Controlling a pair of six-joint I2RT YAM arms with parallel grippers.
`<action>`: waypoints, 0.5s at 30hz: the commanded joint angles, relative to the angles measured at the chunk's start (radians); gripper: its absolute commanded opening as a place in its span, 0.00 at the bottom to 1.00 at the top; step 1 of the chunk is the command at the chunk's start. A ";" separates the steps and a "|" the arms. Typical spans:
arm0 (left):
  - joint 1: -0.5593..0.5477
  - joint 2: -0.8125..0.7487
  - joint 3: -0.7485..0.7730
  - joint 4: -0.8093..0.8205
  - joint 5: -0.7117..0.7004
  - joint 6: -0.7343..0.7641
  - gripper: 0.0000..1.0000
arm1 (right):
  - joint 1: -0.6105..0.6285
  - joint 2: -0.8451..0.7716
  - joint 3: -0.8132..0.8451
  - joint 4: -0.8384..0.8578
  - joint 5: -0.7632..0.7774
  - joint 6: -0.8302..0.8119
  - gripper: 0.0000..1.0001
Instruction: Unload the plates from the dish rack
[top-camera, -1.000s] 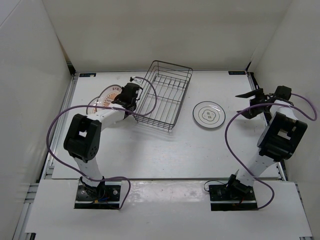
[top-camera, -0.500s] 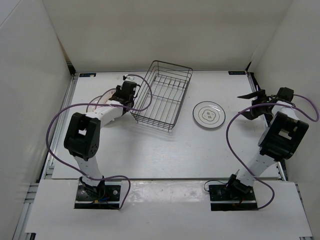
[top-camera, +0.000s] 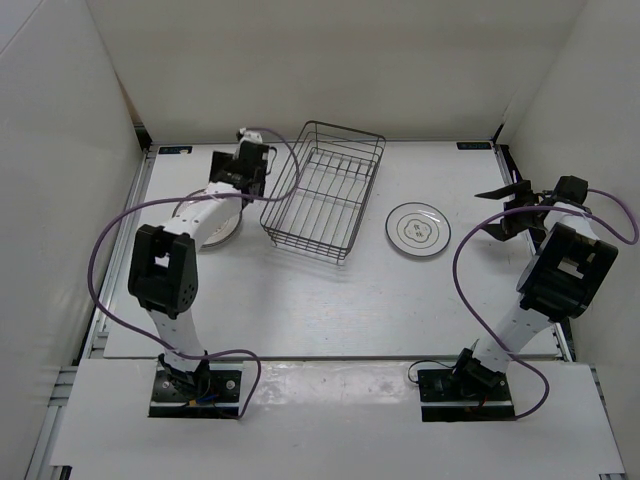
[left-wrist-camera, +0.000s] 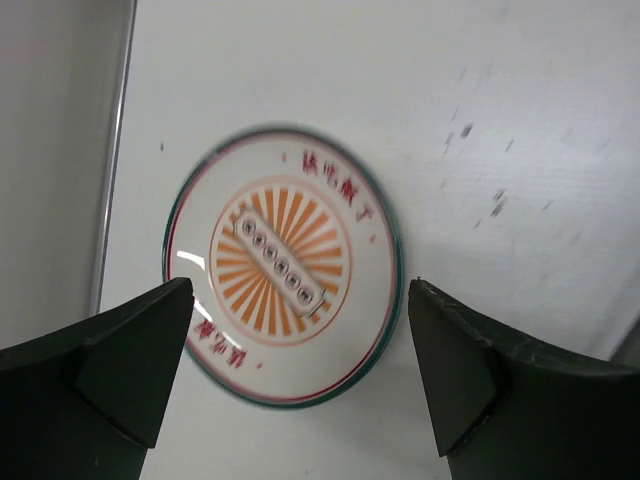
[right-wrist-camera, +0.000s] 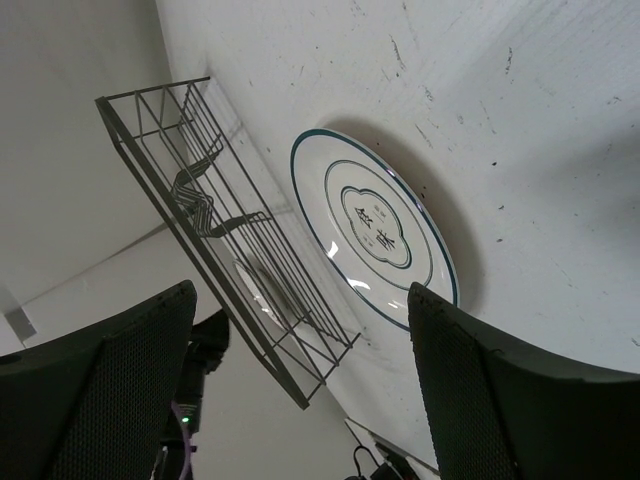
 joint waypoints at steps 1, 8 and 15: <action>0.014 -0.021 0.200 -0.090 0.065 -0.073 1.00 | -0.034 0.003 0.020 -0.009 0.009 0.004 0.88; 0.075 -0.058 0.204 0.146 0.627 -0.217 1.00 | -0.031 0.000 0.009 -0.009 0.011 -0.001 0.88; 0.061 0.058 0.260 0.118 0.961 -0.267 1.00 | -0.034 -0.016 0.003 -0.011 0.011 -0.007 0.88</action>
